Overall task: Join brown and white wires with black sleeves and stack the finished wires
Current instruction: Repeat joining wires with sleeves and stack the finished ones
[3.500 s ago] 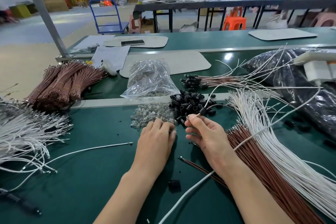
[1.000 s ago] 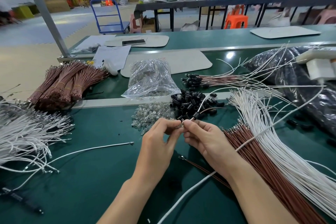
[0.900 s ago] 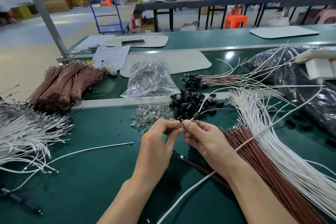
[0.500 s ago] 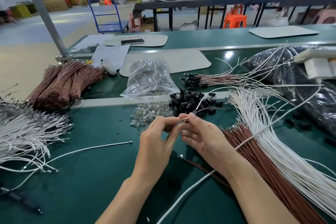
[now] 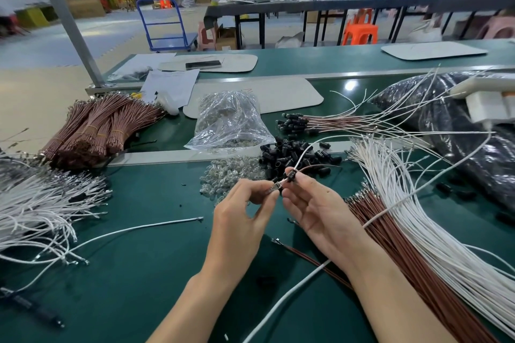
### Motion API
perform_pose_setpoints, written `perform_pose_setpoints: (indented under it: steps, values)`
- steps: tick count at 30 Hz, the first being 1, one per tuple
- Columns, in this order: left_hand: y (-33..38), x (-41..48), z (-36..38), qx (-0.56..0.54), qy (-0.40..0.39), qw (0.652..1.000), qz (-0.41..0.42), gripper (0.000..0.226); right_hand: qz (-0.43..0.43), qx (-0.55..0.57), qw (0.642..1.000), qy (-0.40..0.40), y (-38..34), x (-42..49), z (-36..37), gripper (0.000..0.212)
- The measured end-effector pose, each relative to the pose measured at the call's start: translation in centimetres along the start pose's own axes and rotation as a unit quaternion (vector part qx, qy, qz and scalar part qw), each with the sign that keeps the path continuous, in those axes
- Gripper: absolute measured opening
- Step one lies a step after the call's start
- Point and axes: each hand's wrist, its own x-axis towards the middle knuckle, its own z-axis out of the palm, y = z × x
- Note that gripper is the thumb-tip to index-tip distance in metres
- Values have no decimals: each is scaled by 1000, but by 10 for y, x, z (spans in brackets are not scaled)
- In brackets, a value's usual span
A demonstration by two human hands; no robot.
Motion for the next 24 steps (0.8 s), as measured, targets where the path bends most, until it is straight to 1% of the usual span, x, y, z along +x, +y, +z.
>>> perform_pose_setpoints:
  steps: [3,7,12,16,20,24]
  values:
    - [0,0,0,1,3,1000,-3,19,10,-3,1000,-19,-1,-3,2,20]
    - [-3,0,0,-2,1,1000,-19,10,28,-14,999,-43,-2,-7,3,25]
    - [-5,0,-1,-5,-5,1000,-28,12,52,-37,996,-68,-1,-9,7,31]
    - [-6,1,-1,-8,-11,1000,-26,17,50,-45,996,-63,-2,-9,7,31]
    - [-6,-1,0,0,-18,1000,-12,24,29,-53,998,-32,0,-7,7,25]
    - [-8,-1,0,-4,-20,1000,-19,25,30,-67,997,-34,3,-7,7,25]
